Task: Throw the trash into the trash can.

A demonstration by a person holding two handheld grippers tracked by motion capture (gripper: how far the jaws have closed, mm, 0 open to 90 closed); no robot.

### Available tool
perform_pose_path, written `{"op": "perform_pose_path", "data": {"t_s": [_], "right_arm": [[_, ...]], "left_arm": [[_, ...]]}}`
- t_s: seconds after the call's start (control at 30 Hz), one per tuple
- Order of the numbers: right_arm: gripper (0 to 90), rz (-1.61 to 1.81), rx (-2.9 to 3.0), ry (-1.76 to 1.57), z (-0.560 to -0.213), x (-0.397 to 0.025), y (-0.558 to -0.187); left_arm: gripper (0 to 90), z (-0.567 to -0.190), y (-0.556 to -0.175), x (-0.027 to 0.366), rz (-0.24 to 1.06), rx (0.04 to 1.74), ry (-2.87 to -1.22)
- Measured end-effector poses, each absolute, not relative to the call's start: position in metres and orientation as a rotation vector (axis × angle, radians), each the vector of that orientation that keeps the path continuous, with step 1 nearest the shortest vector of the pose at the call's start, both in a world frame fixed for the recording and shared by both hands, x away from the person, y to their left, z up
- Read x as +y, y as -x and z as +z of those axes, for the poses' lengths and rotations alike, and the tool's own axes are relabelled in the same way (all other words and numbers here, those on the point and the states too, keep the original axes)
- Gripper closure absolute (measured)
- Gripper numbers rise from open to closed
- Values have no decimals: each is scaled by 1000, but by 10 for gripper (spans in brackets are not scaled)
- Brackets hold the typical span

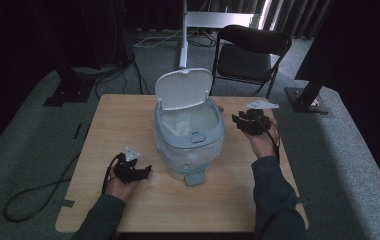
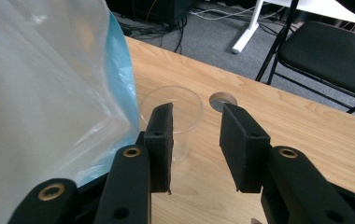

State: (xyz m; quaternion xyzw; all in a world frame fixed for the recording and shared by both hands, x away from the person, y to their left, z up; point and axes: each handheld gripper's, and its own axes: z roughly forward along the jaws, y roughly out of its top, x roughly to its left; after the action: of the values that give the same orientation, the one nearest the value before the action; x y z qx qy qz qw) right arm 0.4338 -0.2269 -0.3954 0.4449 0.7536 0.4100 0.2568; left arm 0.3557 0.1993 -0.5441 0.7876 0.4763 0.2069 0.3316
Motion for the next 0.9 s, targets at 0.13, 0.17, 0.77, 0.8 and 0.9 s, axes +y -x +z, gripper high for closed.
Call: {"op": "perform_pose_path", "data": {"t_s": [0.13, 0.17, 0.77, 0.8, 0.9], "right_arm": [[628, 1118, 2044, -1227, -400, -226, -440], [627, 1125, 2040, -1235, -401, -225, -441], [605, 1137, 2025, -1376, -427, -215, -473], [601, 1132, 2025, -1384, -427, -214, -474], [595, 1128, 2023, -1379, -424, -213, -477]], "left_arm": [[234, -544, -356, 199, 541, 1245, -2059], [234, -544, -356, 199, 541, 1245, -2061], [234, -544, -357, 199, 542, 1244, -2060], [234, -544, -357, 199, 542, 1244, -2060], [234, -544, -356, 199, 542, 1244, -2060]]}}
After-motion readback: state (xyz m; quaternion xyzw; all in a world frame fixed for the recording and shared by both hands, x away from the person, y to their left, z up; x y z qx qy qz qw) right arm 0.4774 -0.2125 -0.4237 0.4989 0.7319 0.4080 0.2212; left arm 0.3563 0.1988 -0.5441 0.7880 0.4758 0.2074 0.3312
